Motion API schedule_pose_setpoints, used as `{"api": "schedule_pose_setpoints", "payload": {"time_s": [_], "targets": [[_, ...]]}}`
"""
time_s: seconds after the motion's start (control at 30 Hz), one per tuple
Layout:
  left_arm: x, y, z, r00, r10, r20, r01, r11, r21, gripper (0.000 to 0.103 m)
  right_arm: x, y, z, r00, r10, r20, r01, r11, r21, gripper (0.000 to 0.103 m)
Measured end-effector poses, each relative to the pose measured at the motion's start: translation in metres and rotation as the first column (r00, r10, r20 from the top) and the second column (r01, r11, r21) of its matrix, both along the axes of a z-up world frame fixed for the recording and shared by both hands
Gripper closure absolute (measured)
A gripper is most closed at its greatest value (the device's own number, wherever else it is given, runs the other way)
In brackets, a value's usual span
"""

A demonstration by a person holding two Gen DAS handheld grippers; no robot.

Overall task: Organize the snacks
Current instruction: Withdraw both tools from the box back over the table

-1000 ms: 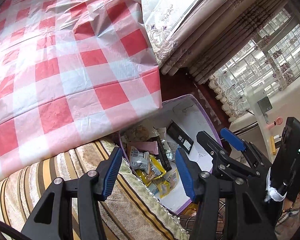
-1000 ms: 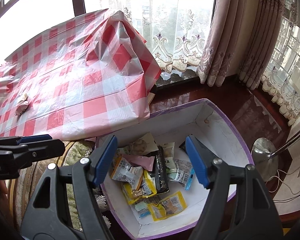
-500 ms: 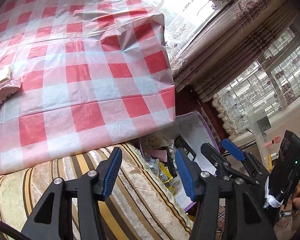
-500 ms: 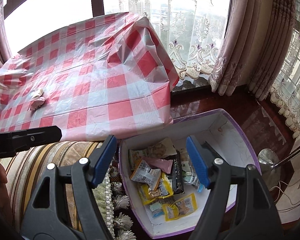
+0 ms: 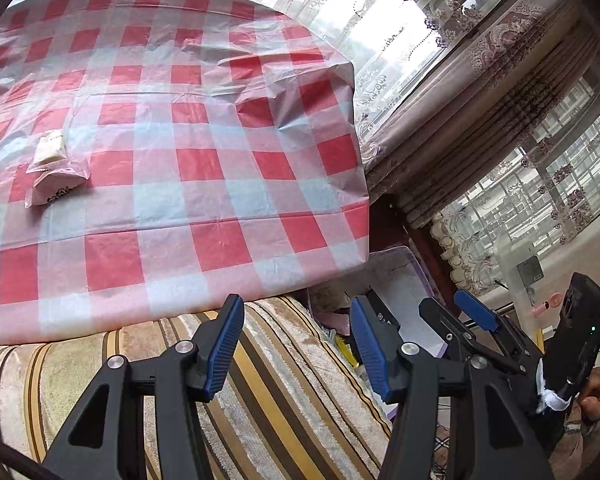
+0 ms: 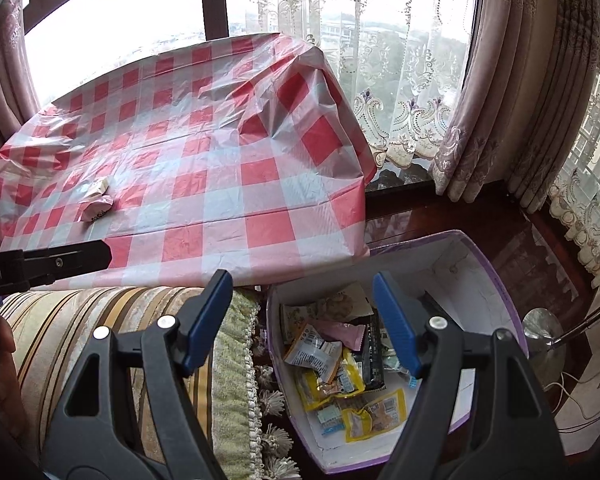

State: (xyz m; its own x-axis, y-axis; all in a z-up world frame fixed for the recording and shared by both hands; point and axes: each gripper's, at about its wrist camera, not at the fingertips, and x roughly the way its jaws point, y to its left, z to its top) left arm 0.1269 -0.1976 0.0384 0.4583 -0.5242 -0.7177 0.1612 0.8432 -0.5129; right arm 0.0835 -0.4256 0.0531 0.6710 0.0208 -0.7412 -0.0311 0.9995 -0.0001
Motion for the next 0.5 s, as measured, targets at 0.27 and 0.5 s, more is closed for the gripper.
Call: {"api": "schedule_pose_setpoints", "payload": {"time_s": [0.27,0.5], "targets": [[-0.006,0.026,0.005,0.999,0.042,0.016,-0.042,0.999,-0.001,0.047,-0.003,0.014,0.008,1.0,0.021,0.016,-0.021,1.0,0.003,0.027],[-0.01,0.046,0.008,0.997,0.077,0.024,-0.076,0.997,-0.014,0.047,-0.003,0.028,0.012,0.999,0.05,0.019,-0.05,0.999,-0.011,0.027]]}}
